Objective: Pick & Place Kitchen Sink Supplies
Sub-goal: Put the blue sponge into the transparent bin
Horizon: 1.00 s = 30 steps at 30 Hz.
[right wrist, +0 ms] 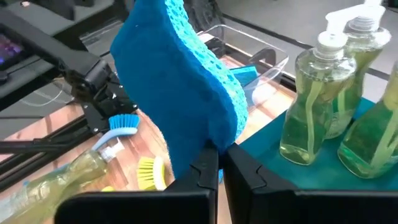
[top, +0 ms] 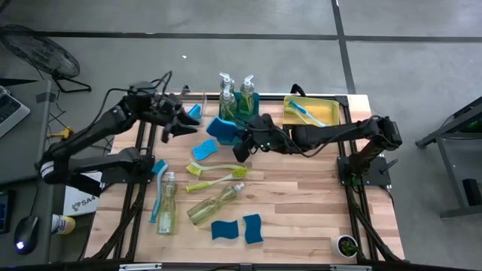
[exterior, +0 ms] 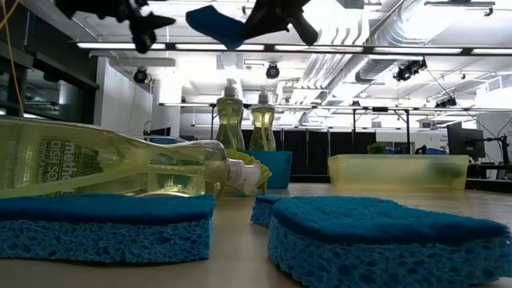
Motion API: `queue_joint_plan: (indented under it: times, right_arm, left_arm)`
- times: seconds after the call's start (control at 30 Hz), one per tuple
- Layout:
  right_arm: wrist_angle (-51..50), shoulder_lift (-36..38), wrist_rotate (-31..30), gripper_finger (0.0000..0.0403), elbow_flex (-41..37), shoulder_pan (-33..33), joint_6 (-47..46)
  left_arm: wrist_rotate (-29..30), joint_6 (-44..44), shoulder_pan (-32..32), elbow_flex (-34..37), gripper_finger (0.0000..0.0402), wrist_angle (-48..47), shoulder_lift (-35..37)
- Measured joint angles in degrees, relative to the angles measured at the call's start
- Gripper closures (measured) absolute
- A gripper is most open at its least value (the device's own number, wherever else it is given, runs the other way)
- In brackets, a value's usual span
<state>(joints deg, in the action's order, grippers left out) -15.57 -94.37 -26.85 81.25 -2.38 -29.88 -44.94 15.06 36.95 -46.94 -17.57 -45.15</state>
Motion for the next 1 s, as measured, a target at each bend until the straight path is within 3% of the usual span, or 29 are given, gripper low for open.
queue_joint_plan:
  times: [0.33,0.67,0.8,1.0]
  right_arm:
    - [-1.6,0.0,3.1,0.0402,0.0,0.6,3.2]
    - [-5.1,0.0,3.3,0.0402,0.0,0.6,4.9]
    - [-5.4,0.0,3.3,0.0402,0.0,0.6,4.9]
    - [-5.0,0.0,3.6,0.0402,0.0,0.6,5.9]
  left_arm:
    - [9.6,0.2,-9.1,0.0,0.0213,7.9,-9.2]
    - [15.7,1.7,-12.8,0.0,0.0215,10.8,-11.8]
    - [16.1,2.6,-12.7,0.0,0.0243,10.7,-11.8]
    - [15.1,3.3,-12.7,0.0,0.0316,10.6,-11.8]
